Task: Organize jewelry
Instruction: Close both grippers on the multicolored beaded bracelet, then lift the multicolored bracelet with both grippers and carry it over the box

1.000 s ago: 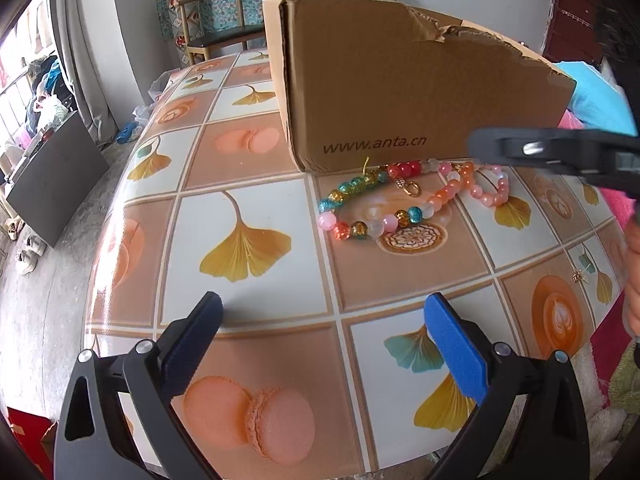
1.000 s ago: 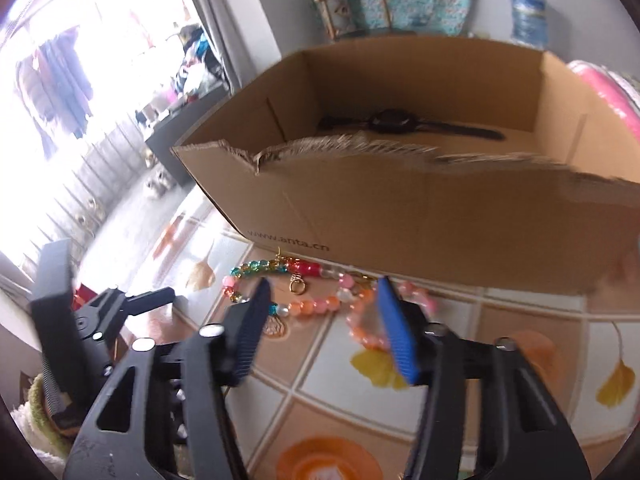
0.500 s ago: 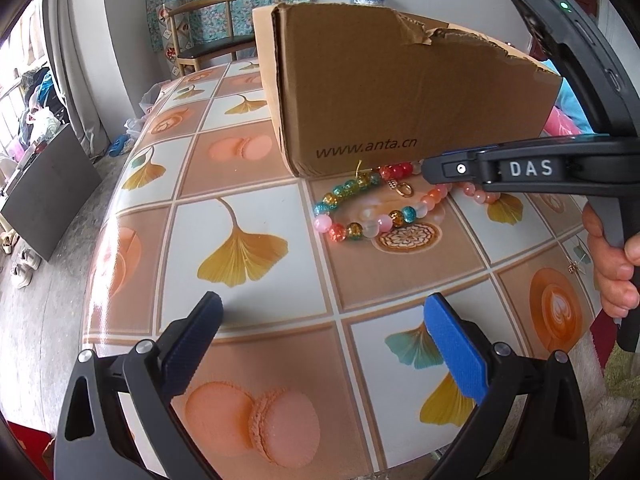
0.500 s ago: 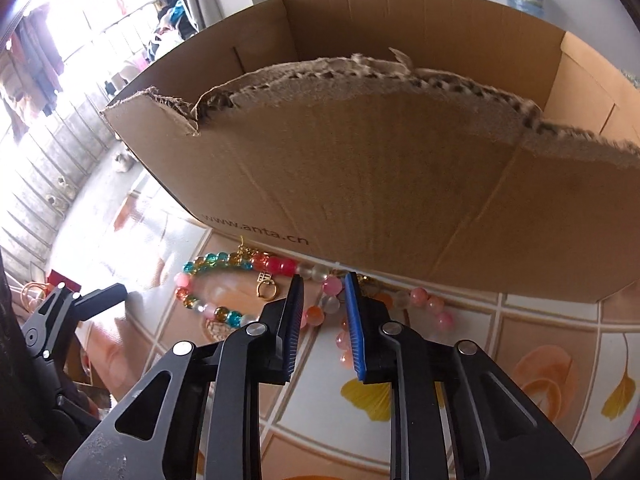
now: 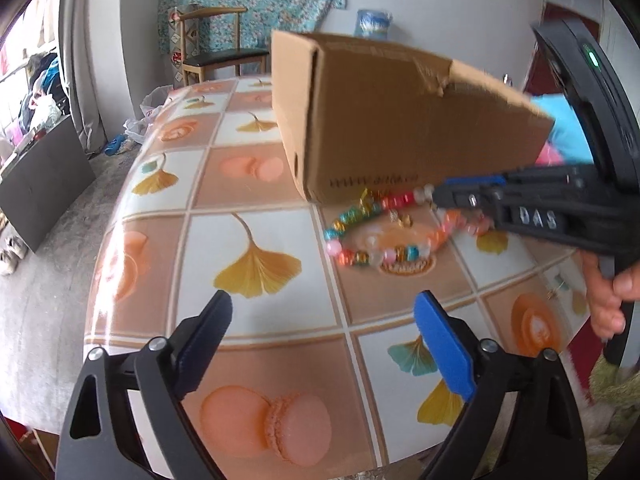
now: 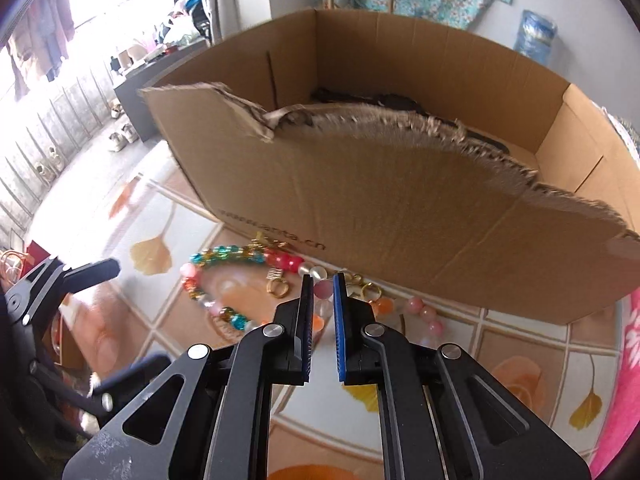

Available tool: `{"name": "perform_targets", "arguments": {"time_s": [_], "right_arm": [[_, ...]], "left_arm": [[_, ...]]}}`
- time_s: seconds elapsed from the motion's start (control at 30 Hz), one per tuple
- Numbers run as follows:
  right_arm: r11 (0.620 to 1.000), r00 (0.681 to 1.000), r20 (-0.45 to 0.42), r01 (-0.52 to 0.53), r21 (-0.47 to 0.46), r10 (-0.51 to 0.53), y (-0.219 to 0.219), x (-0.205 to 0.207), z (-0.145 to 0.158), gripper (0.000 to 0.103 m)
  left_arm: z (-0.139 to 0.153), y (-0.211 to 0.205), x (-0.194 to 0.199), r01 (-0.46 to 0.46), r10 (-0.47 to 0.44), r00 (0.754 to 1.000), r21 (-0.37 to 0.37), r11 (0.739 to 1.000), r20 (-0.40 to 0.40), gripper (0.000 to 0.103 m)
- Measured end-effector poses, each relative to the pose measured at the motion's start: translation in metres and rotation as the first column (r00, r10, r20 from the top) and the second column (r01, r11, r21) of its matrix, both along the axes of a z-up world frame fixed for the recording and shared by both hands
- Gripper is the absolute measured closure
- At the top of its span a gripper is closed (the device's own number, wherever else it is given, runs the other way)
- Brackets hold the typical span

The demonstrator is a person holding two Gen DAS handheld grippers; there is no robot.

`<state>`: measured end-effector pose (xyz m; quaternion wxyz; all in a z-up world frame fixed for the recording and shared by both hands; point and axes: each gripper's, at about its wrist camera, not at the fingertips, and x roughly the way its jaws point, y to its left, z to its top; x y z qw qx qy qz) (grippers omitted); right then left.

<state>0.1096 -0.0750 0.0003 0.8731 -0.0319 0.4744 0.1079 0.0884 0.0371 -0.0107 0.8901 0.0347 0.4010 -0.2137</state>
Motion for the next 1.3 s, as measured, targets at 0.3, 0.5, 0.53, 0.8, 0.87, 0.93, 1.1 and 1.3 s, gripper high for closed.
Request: {"name": "perform_targets", "arguments": {"time_s": [0.3,0.5,0.53,0.8,0.87,0.93,1.1,1.3], "right_arm": [[0.997,0.999,-0.049,0.015,0.070,-0.012,-0.008,-0.023,0.004,0.095],[0.996,0.997,-0.068,0.039,0.081,-0.033,-0.017,-0.026,-0.003,0.095],[0.996,0.997,-0.067,0.042,0.083,-0.036,-0.019,-0.026,-0.003,0.095],[0.993,0.997,-0.060,0.049,0.104,-0.043,-0.028,-0.027,-0.005,0.095],[0.993,0.997,-0.060,0.048,0.110,-0.042,-0.032,-0.029,-0.005,0.095],[0.992,0.997,-0.060,0.048,0.117,-0.041,-0.046,-0.036,-0.004,0.095],[0.989,0.997,-0.070,0.052,0.138,-0.042,-0.059,-0.038,-0.008,0.095],[0.986,0.997,-0.065,0.050,0.157,-0.041,-0.065,-0.039,-0.009,0.095]], "left_arm": [[0.014,-0.001,0.016,0.028,-0.030,0.999,-0.123,0.992,-0.012,0.042],[0.005,-0.019,0.033,0.052,-0.056,0.997,-0.072,0.996,-0.055,0.059],[0.002,-0.021,0.037,0.053,-0.058,0.996,-0.070,0.996,-0.070,0.062],[-0.007,-0.030,0.043,0.074,-0.088,0.985,-0.101,0.992,-0.148,0.078],[-0.007,-0.032,0.042,0.072,-0.084,0.985,-0.088,0.994,-0.147,0.082],[-0.007,-0.033,0.042,0.062,-0.072,0.986,-0.072,0.995,-0.148,0.086],[-0.007,-0.039,0.043,0.046,-0.051,0.987,-0.033,0.998,-0.153,0.087],[-0.007,-0.048,0.038,0.042,-0.037,0.991,0.033,0.999,-0.125,0.087]]}}
